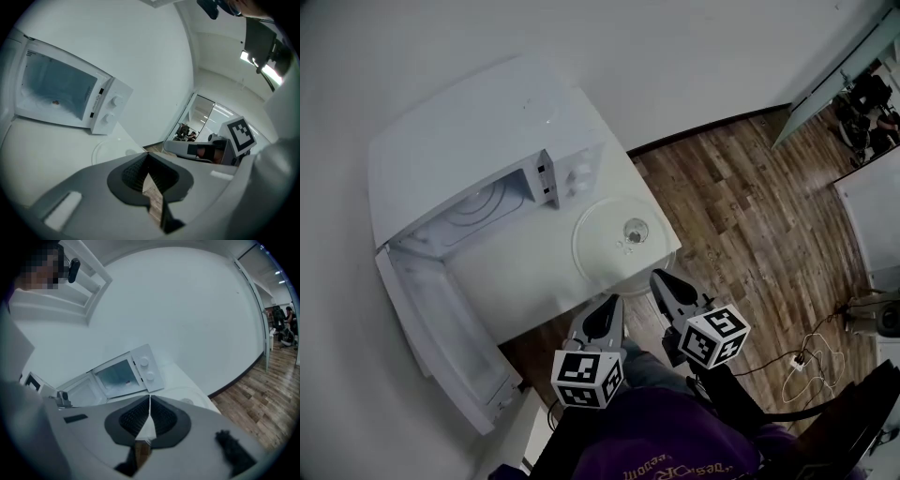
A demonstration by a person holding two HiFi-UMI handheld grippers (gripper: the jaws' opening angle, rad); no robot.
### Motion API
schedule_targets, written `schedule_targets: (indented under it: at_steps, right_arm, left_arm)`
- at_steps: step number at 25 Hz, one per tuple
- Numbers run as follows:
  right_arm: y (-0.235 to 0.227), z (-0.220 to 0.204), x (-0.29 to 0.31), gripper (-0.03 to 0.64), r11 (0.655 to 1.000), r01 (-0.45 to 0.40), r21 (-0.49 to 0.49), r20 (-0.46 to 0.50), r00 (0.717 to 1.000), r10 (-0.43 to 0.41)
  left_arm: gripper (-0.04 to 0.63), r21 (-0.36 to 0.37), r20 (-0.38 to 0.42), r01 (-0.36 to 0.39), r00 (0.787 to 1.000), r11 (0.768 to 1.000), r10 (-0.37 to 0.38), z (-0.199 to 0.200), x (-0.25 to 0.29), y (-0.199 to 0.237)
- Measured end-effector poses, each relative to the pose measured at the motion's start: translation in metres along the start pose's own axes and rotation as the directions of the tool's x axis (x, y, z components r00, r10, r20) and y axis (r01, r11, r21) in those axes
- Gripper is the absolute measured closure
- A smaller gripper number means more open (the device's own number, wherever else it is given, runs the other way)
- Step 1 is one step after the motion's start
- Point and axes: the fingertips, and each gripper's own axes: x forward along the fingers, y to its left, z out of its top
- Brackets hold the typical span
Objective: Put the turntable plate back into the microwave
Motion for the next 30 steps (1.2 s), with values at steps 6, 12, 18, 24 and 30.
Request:
schedule_targets:
  at_steps: [6, 12, 18, 24, 30]
  right_arm:
    - [-0.032, -0.034, -0.012, 0.604, 0.996, 0.070, 0.054, -0.055, 0.996, -0.067]
    - [-0.052, -0.066, -0.018, 0.604, 0.989, 0.092, 0.113, -0.122, 0.990, -0.078]
    - [-0.063, -0.095, -0.020, 0.601, 0.980, 0.073, 0.183, -0.190, 0.981, -0.037]
    - [-0.071, -0.118, -0.012, 0.527, 0.959, 0.055, 0.278, -0.231, 0.973, 0.011]
    - [-0.081, -0.137, 0.000, 0.492, 0.925, 0.049, 0.378, -0.248, 0.967, 0.050]
  left_arm:
    - [0.589, -0.024, -0.068, 0.022, 0.997, 0.999, -0.023, -0.026, 0.013, -0.001]
    - [0.543, -0.103, -0.151, 0.008, 0.988, 0.995, -0.023, -0.061, 0.024, 0.005]
    - [0.532, -0.169, -0.195, -0.001, 0.980, 0.986, -0.032, -0.090, 0.035, 0.007]
    - [0.476, -0.273, -0.192, -0.013, 0.980, 0.962, -0.042, -0.110, 0.046, 0.017]
    - [0.433, -0.498, -0.182, -0.048, 0.982, 0.866, -0.050, -0.135, 0.061, 0.034]
